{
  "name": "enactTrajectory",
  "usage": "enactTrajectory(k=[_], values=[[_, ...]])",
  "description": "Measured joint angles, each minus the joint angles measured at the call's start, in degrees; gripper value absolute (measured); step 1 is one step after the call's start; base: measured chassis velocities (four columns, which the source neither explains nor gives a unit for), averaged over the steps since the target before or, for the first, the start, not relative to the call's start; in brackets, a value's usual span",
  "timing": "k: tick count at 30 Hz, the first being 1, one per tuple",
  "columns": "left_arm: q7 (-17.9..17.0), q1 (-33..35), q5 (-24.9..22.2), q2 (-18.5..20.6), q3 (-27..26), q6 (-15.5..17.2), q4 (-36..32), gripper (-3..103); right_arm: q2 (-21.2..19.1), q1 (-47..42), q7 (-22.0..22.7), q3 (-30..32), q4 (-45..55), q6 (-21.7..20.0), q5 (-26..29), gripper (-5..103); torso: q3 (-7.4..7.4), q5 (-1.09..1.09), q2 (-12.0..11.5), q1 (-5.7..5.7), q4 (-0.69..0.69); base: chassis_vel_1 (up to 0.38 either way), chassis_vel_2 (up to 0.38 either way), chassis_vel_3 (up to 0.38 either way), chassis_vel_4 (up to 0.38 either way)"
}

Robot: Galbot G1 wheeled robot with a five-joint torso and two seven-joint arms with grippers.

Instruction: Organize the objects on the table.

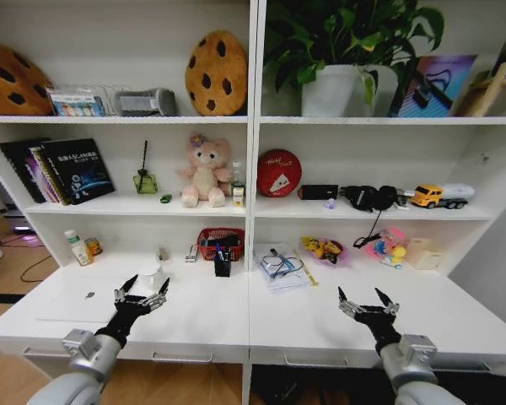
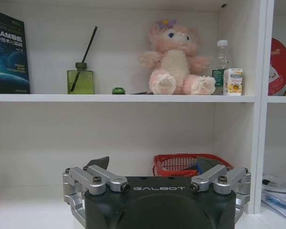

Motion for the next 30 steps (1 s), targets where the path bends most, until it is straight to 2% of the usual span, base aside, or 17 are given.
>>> enactTrajectory(k=[30], values=[[-0.01, 0.0, 0.0, 0.0, 0.0, 0.0, 0.0, 100, 0.09, 1.36, -1.44, -2.22, -1.82, -0.08, -1.74, 100, -0.01, 0.03, 0.01, -0.02, -0.01, 0.238, 0.237, -0.246, -0.235]])
